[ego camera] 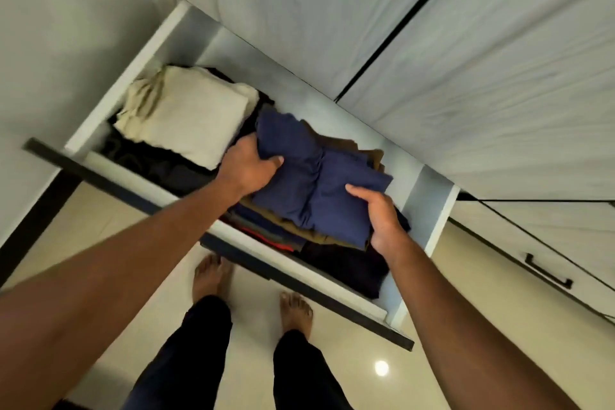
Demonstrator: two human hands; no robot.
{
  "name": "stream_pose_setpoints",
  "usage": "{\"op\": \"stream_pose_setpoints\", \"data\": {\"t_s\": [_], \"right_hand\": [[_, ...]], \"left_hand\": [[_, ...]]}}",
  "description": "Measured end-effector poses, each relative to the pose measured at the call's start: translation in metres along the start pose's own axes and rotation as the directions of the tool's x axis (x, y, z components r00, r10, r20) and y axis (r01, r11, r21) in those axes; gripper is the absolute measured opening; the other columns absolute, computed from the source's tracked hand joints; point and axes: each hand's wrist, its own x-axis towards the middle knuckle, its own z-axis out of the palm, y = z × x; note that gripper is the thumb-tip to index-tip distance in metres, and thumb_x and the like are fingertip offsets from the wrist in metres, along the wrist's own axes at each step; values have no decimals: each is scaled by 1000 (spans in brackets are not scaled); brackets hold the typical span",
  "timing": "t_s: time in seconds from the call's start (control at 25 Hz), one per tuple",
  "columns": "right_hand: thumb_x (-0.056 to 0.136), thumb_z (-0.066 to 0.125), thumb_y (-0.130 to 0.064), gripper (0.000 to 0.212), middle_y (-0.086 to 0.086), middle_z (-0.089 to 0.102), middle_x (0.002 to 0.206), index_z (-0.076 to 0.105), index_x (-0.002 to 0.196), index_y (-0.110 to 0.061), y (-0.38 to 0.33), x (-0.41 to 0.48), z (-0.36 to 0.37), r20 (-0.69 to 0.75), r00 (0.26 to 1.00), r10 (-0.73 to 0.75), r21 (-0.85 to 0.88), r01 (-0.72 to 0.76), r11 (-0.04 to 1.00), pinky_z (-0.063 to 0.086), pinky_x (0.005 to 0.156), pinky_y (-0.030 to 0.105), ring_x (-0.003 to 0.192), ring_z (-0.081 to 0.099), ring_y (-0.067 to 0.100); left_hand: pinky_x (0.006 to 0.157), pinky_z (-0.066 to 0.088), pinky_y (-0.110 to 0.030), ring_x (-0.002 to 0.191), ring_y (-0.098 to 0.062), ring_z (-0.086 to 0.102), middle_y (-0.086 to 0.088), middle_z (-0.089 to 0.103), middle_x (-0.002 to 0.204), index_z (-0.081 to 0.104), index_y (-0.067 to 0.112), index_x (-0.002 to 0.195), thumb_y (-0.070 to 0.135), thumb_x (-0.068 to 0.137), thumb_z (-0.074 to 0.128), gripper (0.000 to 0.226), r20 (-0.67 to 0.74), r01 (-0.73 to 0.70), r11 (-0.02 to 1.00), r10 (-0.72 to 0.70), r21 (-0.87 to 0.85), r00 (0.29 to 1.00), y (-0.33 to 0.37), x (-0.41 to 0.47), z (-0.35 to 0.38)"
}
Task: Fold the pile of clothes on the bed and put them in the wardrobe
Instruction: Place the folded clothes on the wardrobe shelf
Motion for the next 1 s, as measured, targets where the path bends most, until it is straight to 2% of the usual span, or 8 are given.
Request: {"op": "stream_pose_setpoints", "data": {"t_s": [0.24,0.36,0.48,0.56,0.72,0.8,0.88,1.0], "right_hand": [[83,81,-21,43,12,76,114,72,122,-7,-17,124,4,-80,996,-38,167,51,985,58,97,48,105,73,31],[69,92,-28,62,16,75,114,71,123,-6,-24,172,5,-92,993,-70,245,90,965,59,92,55,103,74,36],[81,85,-22,50,17,74,119,68,126,-5,-22,204,14,-90,992,-92,317,116,941,58,92,57,107,72,36],[92,76,-21,42,14,73,122,66,130,-6,-14,216,23,-83,993,-82,237,100,966,59,92,51,107,72,32],[92,73,-39,51,6,69,124,61,134,-12,-3,218,25,-294,921,-257,-240,189,952,57,98,44,110,67,25],[91,72,-40,64,11,58,137,51,145,-12,-3,206,16,-343,774,-533,-529,310,790,48,109,40,124,58,27],[94,65,-44,70,16,44,153,43,152,-11,3,192,12,-141,610,-780,-780,417,467,33,119,38,141,41,32],[102,51,-50,74,13,12,170,24,161,-14,15,196,23,265,691,-672,-888,446,108,12,128,40,157,7,32]], "left_hand": [[82,40,-25,119,-29,56,-14,60,128,58,3,131,13,99,53,34,139,-18,986,-5,168,990,20,156,57],[80,42,-19,114,-23,58,-9,59,130,56,2,135,11,98,54,38,90,-34,995,25,98,996,18,204,72],[89,45,-22,120,-24,56,-11,57,136,50,5,141,15,100,52,43,1,-58,991,58,122,998,13,233,79],[106,42,-31,132,-32,49,-17,48,146,40,5,148,24,95,55,58,-2,-48,966,50,254,999,2,240,80],[120,27,-44,145,-39,26,-21,23,159,12,7,158,30,83,68,97,13,-172,885,185,432,983,-23,219,96],[124,17,-47,152,-39,10,-23,9,164,5,7,160,30,85,70,102,-39,-316,766,405,560,913,-25,203,97],[124,11,-52,154,-38,0,-19,0,167,5,14,161,37,88,68,98,111,-445,553,533,705,839,-29,199,96],[123,-2,-52,153,-33,-14,-12,-16,167,1,28,161,51,97,53,86,453,-553,341,332,760,827,-47,218,99]]}}
